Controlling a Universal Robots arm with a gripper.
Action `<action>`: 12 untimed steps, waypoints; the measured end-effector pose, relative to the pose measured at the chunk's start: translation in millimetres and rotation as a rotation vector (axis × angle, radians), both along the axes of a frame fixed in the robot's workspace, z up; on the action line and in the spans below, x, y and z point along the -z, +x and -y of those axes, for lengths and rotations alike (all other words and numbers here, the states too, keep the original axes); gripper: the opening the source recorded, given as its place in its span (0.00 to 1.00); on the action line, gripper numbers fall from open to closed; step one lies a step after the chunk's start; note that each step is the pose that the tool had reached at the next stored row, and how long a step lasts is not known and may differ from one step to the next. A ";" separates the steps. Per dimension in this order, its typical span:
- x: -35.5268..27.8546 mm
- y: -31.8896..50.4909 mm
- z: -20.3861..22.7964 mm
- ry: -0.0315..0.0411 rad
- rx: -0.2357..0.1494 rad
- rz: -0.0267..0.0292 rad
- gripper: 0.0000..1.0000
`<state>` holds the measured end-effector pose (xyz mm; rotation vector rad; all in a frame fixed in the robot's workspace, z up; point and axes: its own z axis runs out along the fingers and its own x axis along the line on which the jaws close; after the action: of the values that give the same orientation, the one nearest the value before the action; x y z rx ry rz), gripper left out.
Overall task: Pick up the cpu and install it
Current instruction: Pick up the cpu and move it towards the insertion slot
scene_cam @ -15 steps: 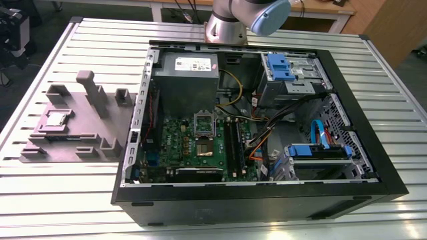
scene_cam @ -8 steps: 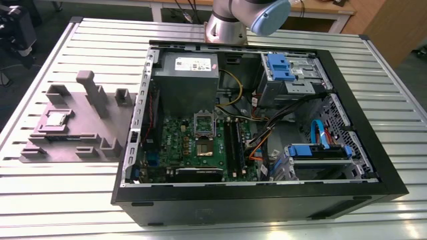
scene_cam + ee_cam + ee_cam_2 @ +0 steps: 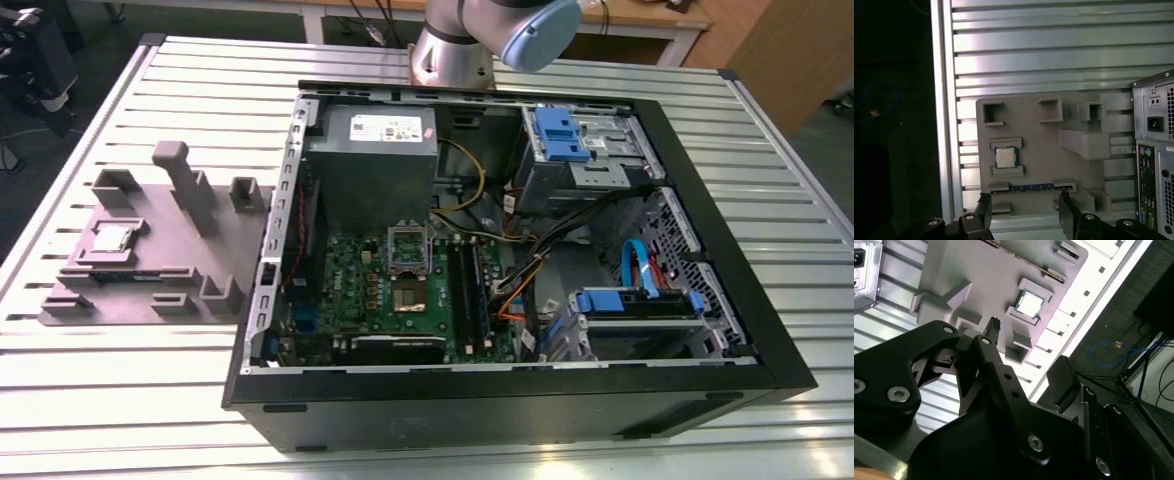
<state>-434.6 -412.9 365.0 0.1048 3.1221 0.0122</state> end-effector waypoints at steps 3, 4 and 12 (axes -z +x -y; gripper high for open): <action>1.0 -0.2 -0.1 -0.0001 -0.041 -0.0001 0.65; 1.8 -0.3 -0.1 0.0000 -0.048 0.0000 0.65; 4.4 -0.8 -0.1 0.0007 -0.050 -0.0001 0.65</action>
<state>-435.4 -412.8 360.6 0.0262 3.1240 0.0141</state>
